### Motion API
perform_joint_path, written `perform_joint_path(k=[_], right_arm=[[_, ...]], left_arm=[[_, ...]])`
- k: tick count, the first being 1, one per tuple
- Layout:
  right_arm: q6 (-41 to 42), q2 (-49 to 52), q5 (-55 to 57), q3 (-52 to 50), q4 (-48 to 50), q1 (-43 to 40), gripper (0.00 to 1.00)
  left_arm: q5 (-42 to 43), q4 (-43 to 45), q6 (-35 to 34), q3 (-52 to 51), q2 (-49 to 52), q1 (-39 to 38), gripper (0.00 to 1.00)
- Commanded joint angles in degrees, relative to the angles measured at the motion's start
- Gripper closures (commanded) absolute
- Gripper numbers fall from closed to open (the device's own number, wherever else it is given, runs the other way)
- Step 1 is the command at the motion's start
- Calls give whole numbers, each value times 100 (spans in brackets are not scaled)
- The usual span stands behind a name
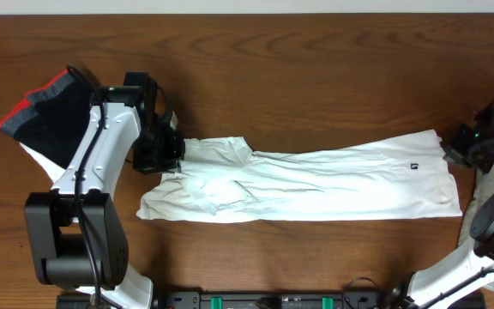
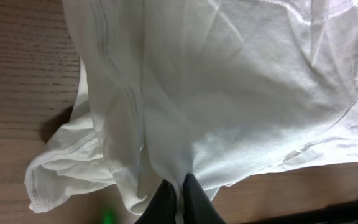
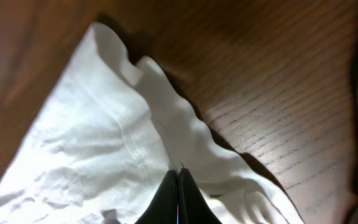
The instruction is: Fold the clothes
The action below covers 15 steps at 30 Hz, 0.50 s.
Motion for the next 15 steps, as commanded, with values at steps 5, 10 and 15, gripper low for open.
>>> perform_joint_path(k=[5, 10, 15], right_arm=[[-39, -181, -24, 122, -168, -2, 99], [-37, -181, -4, 153, -579, -109, 99], [24, -181, 164, 249, -1043, -431, 99]], left_arm=[[-11, -7, -55, -39, -2, 13, 94], [-13, -7, -52, -39, -2, 13, 94], [-13, -50, -52, -39, -2, 13, 94]])
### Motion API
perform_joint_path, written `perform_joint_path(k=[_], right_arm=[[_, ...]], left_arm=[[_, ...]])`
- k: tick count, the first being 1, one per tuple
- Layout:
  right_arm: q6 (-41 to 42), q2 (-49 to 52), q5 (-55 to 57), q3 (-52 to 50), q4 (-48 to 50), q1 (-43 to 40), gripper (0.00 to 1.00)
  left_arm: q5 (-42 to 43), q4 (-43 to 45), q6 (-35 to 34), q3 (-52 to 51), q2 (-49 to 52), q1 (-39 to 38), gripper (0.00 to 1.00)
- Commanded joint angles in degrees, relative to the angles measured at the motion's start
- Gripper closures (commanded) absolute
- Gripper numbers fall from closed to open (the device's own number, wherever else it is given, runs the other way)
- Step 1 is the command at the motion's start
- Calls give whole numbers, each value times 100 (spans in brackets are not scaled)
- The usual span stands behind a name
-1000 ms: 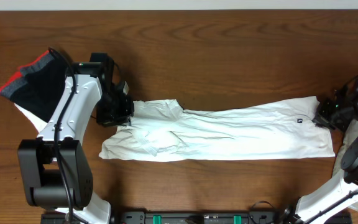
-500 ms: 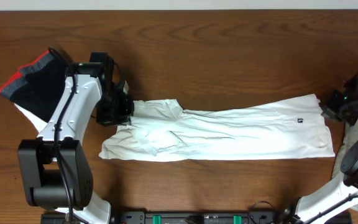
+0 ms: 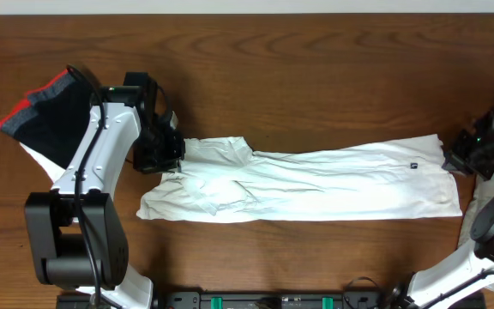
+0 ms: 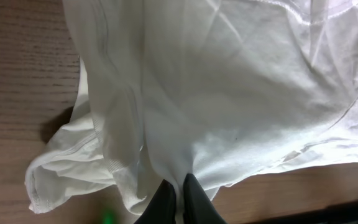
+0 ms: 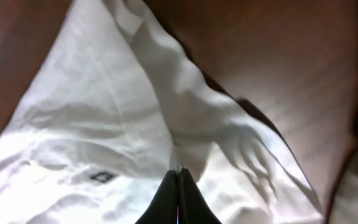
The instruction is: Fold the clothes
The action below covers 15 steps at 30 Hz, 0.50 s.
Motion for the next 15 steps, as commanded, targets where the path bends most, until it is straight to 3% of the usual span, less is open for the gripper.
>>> perform_joint_path(k=[1, 15], right_arm=[[68, -144, 240, 177, -162, -339, 99], [205, -142, 544, 173, -284, -579, 99]], left_arm=[[-13, -59, -52, -39, -2, 13, 94], [-15, -315, -52, -39, -2, 13, 94]])
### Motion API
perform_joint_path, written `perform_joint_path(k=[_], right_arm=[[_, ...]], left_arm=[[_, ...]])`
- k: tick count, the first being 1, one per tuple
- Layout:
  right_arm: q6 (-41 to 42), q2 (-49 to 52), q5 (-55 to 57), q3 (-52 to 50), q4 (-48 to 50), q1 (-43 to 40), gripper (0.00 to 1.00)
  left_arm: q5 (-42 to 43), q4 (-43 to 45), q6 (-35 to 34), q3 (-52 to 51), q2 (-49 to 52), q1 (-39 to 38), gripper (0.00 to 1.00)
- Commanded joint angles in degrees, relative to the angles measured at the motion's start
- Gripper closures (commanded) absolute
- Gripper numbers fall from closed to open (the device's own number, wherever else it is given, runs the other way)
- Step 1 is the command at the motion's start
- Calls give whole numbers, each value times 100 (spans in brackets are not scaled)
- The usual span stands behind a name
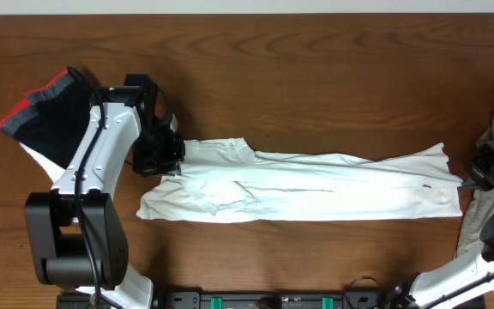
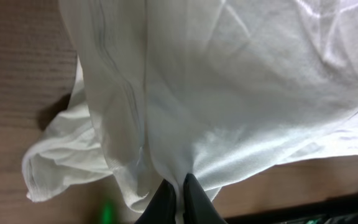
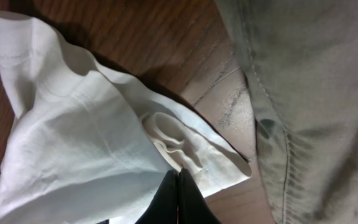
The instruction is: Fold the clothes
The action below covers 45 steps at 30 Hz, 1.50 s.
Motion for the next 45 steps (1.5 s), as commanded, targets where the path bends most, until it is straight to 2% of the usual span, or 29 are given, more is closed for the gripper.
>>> perform_joint_path(k=[1, 18, 22, 29, 34, 45], right_arm=[[85, -142, 125, 109, 11, 50, 99], [83, -142, 153, 85, -13, 111, 99], [83, -142, 153, 85, -15, 111, 99], [83, -142, 151, 85, -15, 111, 99], [83, -142, 151, 85, -15, 111, 99], [85, -142, 151, 85, -7, 111, 99]], left_arm=[[-28, -96, -52, -42, 0, 13, 94], [-35, -201, -50, -184, 7, 13, 94], [-328, -308, -55, -197, 9, 13, 94], [-358, -372, -55, -205, 9, 13, 94], [-358, -450, -52, -205, 9, 13, 84], [-350, -450, -57, -205, 9, 13, 83]])
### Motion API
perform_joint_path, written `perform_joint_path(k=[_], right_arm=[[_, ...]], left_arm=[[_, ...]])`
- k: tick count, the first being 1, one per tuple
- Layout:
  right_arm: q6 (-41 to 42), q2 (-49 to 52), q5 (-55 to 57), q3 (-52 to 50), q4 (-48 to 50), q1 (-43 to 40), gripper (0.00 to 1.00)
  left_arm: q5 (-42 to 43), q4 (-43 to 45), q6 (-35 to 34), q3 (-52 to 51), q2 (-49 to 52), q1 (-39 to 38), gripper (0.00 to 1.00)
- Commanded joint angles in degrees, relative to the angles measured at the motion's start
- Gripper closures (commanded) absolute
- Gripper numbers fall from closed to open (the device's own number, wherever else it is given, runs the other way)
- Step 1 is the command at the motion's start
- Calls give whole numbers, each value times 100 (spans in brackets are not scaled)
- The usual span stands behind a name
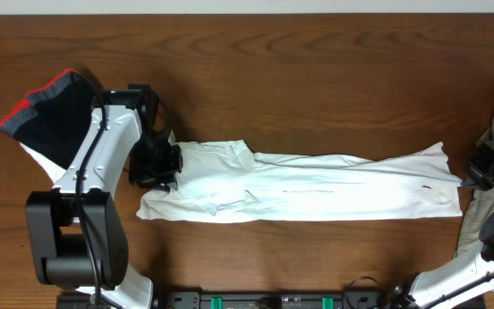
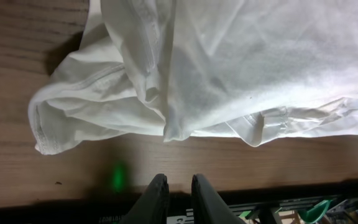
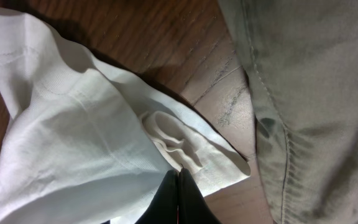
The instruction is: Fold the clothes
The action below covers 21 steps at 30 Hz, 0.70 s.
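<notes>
A white garment lies stretched in a long band across the table. Its crumpled left end rests flat on the wood. My left gripper stands open just off that end, with nothing between its fingers; in the overhead view the left gripper is at the garment's upper left corner. My right gripper is shut on a folded hem at the garment's right end, and shows as the right gripper in the overhead view.
A dark garment with red trim lies at the far left, behind my left arm. A grey-green garment lies at the right edge, touching the white hem. The table's front edge and a black rail run below.
My left gripper has let go of the garment's left end and now stands open a little nearer the front edge. The left end lies slack on the table. The right gripper has not moved.
Both grippers were shut on opposite ends of the white garment. The right gripper then stood further right each time, and the garment lay longer and straighter, its right end beside the grey-green garment. Now the left end is released and the right is still held.
</notes>
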Motion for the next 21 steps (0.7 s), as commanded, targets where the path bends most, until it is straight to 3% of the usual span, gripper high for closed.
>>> perform_joint_path(k=[1, 10, 17, 21], right_arm=[[79, -142, 83, 85, 4, 42, 99], [79, -142, 83, 85, 9, 42, 99], [79, -142, 81, 85, 28, 42, 99], [79, -142, 81, 85, 24, 42, 99]], left_arm=[[-63, 125, -66, -35, 7, 13, 84], [-44, 476, -529, -245, 7, -13, 78], [188, 994, -636, -870, 9, -13, 65], [278, 1222, -634, -1047, 9, -13, 64]])
